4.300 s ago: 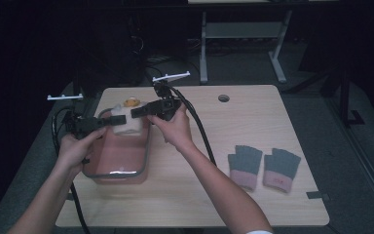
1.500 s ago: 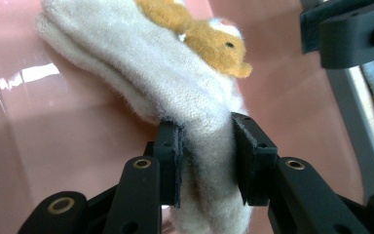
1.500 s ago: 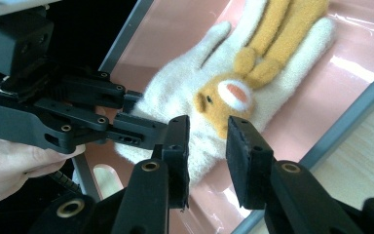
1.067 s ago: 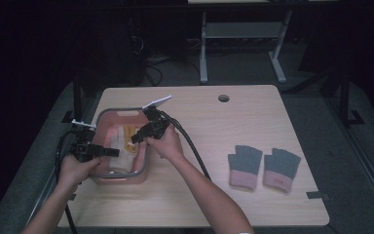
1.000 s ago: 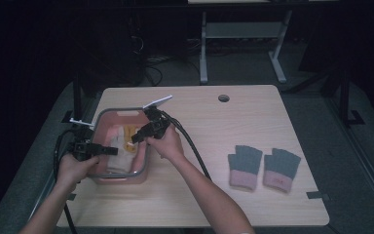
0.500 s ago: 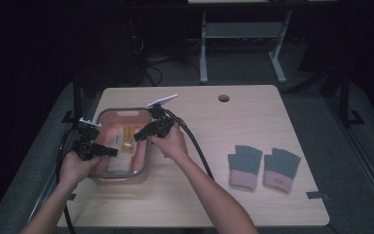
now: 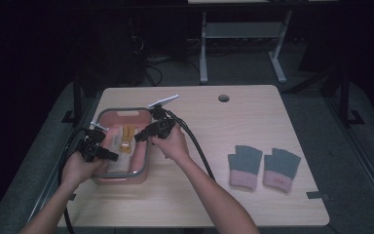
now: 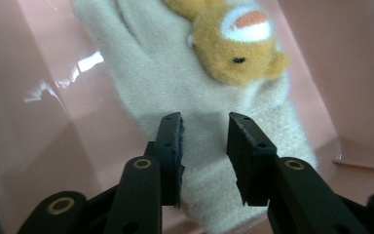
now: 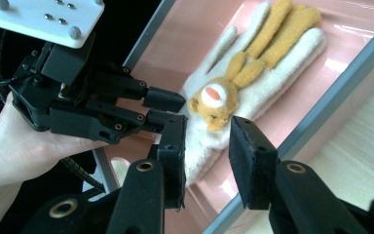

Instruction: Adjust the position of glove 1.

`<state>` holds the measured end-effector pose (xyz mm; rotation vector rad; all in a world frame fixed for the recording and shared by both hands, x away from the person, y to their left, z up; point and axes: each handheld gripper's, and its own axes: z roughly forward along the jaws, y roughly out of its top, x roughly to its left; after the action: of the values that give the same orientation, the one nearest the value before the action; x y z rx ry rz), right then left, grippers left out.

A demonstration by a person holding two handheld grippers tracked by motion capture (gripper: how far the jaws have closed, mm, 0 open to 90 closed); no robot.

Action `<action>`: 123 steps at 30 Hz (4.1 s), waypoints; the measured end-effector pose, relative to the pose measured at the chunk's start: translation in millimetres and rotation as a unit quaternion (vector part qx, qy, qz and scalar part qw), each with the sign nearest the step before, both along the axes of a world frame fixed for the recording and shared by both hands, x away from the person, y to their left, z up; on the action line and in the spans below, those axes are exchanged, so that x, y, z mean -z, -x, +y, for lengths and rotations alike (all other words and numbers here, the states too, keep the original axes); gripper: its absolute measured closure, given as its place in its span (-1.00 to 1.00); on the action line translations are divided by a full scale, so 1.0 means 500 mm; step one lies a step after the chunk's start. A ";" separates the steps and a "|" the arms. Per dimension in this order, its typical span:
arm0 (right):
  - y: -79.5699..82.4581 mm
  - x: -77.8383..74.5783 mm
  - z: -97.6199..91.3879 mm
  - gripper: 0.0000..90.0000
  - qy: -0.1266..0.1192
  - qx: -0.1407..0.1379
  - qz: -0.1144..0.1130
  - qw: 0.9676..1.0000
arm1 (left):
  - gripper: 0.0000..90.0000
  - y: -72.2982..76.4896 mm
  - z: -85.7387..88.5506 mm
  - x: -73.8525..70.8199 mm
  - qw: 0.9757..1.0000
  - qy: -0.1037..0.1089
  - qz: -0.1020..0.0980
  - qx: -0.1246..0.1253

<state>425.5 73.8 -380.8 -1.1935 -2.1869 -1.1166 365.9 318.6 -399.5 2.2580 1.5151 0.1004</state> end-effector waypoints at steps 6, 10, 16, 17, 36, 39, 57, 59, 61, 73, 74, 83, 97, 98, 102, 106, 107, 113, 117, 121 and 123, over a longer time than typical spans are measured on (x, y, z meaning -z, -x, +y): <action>0.003 -0.005 -0.010 0.47 -0.004 -0.001 -0.002 1.000 | 0.42 0.003 0.013 -0.017 1.000 0.017 -0.017 -0.006; 0.004 -0.014 -0.022 0.45 -0.006 0.001 -0.005 1.000 | 0.35 0.008 0.019 -0.033 0.999 0.035 -0.033 -0.011; 0.006 -0.027 -0.042 0.41 -0.009 0.007 -0.014 1.000 | 0.25 0.015 0.013 -0.055 0.996 0.074 -0.047 -0.002; 0.007 -0.030 -0.047 0.40 -0.008 0.008 -0.015 1.000 | 0.23 0.017 0.009 -0.060 0.996 0.077 -0.052 -0.001; 0.023 -0.059 -0.131 0.26 -0.028 0.026 -0.035 0.999 | -0.04 0.024 -0.034 -0.098 0.990 0.115 -0.084 0.015; 0.026 -0.061 -0.146 0.25 -0.030 0.030 -0.034 0.999 | -0.08 0.025 -0.044 -0.103 0.989 0.120 -0.089 0.018; 0.049 -0.072 -0.227 0.14 -0.026 0.054 -0.038 0.998 | -0.23 0.034 -0.096 -0.135 0.982 0.145 -0.115 0.035; 0.051 -0.073 -0.234 0.13 -0.026 0.055 -0.037 0.997 | -0.26 0.037 -0.102 -0.138 0.982 0.145 -0.117 0.036; 0.054 -0.073 -0.241 0.11 -0.027 0.057 -0.038 0.997 | -0.33 0.038 -0.107 -0.139 0.981 0.150 -0.122 0.033; 0.076 -0.078 -0.291 0.02 -0.026 0.071 -0.043 0.996 | -0.43 0.046 -0.154 -0.145 0.977 0.160 -0.126 0.055; 0.077 -0.079 -0.295 0.01 -0.027 0.073 -0.043 0.996 | -0.43 0.045 -0.163 -0.145 0.976 0.165 -0.127 0.059; 0.088 -0.082 -0.341 0.00 -0.026 0.089 -0.045 0.995 | -0.48 0.043 -0.200 -0.141 0.976 0.165 -0.126 0.072; 0.106 -0.069 -0.393 -0.09 -0.018 0.108 -0.048 0.993 | -0.57 0.041 -0.253 -0.136 0.975 0.164 -0.124 0.089; 0.108 -0.068 -0.395 -0.09 -0.018 0.108 -0.048 0.993 | -0.58 0.042 -0.256 -0.136 0.974 0.163 -0.124 0.091; 0.113 -0.064 -0.406 -0.11 -0.008 0.104 -0.050 0.993 | -0.59 0.046 -0.272 -0.136 0.973 0.165 -0.127 0.098; 0.120 -0.059 -0.426 -0.11 -0.003 0.113 -0.050 0.992 | -0.59 0.048 -0.288 -0.134 0.973 0.165 -0.126 0.102; 0.121 -0.058 -0.432 -0.11 -0.003 0.115 -0.050 0.992 | -0.59 0.048 -0.293 -0.133 0.973 0.162 -0.125 0.108; 0.130 -0.056 -0.468 -0.12 0.000 0.132 -0.052 0.990 | -0.59 0.051 -0.319 -0.128 0.972 0.163 -0.121 0.119; 0.138 -0.056 -0.491 -0.12 0.008 0.139 -0.054 0.989 | -0.59 0.056 -0.338 -0.124 0.971 0.162 -0.122 0.126; 0.146 -0.054 -0.512 -0.12 0.016 0.147 -0.057 0.987 | -0.59 0.060 -0.353 -0.119 0.971 0.162 -0.119 0.133; 0.149 -0.050 -0.523 -0.12 0.022 0.151 -0.057 0.987 | -0.59 0.061 -0.361 -0.117 0.970 0.164 -0.115 0.135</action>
<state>350.8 -187.9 -355.7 -1.5555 -2.1734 -1.2896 335.2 138.3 -340.8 2.0784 1.0118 0.0286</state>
